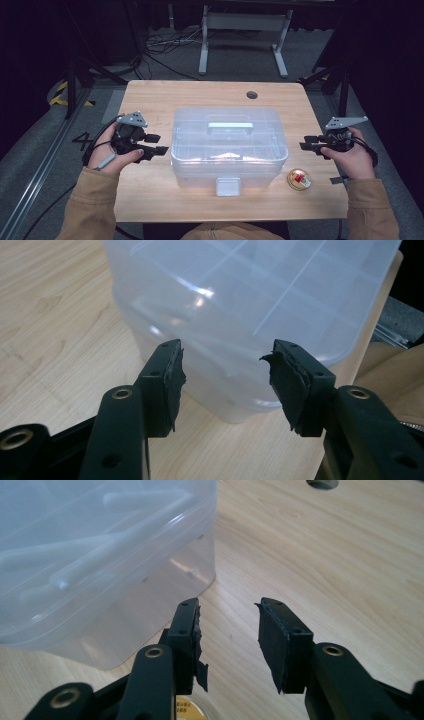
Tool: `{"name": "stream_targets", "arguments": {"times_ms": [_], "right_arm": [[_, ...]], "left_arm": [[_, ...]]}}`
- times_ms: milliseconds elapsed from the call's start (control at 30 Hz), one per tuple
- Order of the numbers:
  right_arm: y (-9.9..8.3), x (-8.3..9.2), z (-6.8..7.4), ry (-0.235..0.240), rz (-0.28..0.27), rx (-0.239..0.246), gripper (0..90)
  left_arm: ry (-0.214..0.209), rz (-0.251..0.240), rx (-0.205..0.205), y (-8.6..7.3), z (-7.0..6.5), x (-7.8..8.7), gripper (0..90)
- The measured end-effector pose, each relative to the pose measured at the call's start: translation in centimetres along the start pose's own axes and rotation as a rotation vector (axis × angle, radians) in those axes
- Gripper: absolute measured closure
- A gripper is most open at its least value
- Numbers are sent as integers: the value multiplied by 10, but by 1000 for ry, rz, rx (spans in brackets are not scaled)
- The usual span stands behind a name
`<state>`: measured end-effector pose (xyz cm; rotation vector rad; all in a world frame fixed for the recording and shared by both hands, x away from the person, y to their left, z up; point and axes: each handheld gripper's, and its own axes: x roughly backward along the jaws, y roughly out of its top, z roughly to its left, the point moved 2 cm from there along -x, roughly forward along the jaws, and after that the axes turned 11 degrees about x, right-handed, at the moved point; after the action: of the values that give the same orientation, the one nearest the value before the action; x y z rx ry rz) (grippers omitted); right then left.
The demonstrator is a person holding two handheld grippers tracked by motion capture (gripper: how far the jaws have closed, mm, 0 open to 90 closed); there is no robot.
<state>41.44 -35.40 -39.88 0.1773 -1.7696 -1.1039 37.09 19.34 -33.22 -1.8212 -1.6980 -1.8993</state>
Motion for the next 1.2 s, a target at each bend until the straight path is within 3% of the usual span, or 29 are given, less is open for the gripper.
{"name": "stream_targets", "arguments": {"times_ms": [200,300,567,833,933,1200], "right_arm": [[0,2,0,-11,-47,8,610],[-1,2,2,-3,-43,-5,609],[-3,5,6,3,-44,13,599],[-3,6,6,4,-40,24,601],[-3,6,5,5,-28,4,599],[-2,6,5,8,-30,-5,610]], "left_arm": [[-18,-3,-44,15,-14,-3,475],[-38,-10,-66,25,-21,-6,473],[-75,14,-123,48,-39,-26,465],[-81,21,-146,64,-46,-44,457],[-107,10,-147,69,-46,-54,445],[-111,-3,-149,77,-48,-71,444]]}}
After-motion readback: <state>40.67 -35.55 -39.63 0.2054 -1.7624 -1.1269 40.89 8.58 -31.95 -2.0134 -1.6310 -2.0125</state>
